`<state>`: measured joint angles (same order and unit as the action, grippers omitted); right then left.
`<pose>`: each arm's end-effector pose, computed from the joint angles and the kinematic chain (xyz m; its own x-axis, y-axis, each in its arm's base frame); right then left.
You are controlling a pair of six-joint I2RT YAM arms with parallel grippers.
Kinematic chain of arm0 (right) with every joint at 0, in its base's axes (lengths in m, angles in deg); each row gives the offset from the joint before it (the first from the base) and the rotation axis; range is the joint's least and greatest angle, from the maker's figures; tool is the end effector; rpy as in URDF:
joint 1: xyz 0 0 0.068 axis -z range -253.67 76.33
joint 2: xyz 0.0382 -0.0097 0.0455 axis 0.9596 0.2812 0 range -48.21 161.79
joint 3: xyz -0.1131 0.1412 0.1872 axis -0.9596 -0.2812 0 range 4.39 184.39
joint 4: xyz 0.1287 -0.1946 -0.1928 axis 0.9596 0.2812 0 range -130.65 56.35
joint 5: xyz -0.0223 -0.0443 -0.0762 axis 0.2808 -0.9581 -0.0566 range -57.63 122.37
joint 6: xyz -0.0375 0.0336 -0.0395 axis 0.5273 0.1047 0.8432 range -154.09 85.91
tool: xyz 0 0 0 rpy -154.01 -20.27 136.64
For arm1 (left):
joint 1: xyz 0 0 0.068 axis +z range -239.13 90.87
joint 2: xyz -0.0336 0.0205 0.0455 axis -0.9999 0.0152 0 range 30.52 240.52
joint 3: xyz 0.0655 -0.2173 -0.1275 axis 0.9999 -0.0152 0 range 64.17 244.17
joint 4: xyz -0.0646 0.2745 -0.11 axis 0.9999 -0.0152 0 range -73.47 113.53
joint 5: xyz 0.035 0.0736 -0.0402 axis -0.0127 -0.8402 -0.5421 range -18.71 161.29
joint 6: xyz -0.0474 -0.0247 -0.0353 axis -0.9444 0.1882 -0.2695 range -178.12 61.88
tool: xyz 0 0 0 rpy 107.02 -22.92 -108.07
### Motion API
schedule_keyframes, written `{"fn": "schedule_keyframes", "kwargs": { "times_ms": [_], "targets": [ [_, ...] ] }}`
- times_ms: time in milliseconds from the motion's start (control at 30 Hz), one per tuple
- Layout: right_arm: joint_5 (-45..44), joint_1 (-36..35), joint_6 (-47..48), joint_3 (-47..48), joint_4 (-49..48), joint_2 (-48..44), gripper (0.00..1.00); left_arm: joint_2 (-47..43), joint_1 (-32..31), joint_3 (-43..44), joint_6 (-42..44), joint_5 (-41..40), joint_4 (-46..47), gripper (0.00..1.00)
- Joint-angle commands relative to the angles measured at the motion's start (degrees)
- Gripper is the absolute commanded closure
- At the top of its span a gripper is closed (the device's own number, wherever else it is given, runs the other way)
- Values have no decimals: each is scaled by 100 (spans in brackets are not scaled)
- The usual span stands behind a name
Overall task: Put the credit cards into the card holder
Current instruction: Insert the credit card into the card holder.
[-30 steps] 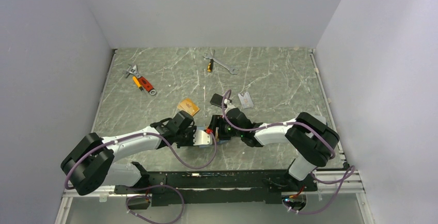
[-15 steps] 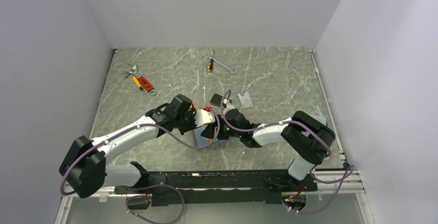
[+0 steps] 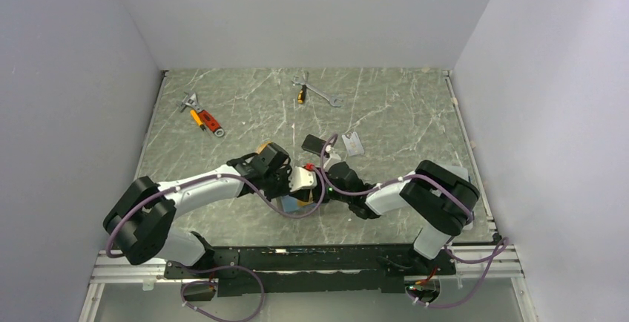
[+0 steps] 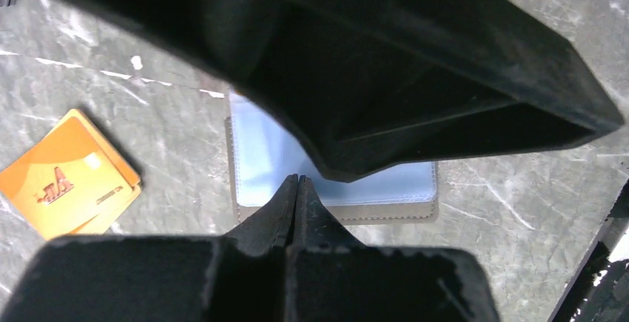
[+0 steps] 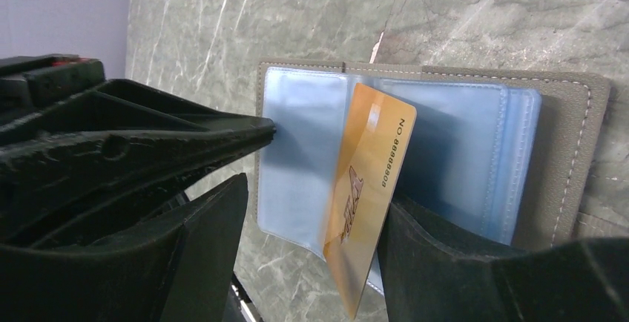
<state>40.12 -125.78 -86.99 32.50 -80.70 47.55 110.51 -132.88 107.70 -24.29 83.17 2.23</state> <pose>0.1910 0.2564 0.0622 -0.8538 0.1897 -0.4848 -0.2890 0.6018 0.7445 0.2165 -0.2214 0.1338 -0.0867 0.8370 -0.5402 0.9682 0.1986 0.1524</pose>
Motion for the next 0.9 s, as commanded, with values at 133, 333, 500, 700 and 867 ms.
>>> {"fn": "schedule_keyframes", "kwargs": {
  "times_ms": [133,333,500,700,867],
  "targets": [
    [103,-22,212,-321,604,229,37,114,-414,-405,346,-476,384,100],
    [61,30,227,-485,842,-49,38,68,-539,-674,357,-715,511,100],
    [118,99,262,-585,1042,-283,38,-19,-548,-862,395,-740,503,100],
    [208,144,416,-357,1547,-444,37,-73,-553,-899,404,-740,480,100],
    [-7,147,528,-142,2166,-425,37,-109,-552,-878,385,-753,485,100]
  ]
}}
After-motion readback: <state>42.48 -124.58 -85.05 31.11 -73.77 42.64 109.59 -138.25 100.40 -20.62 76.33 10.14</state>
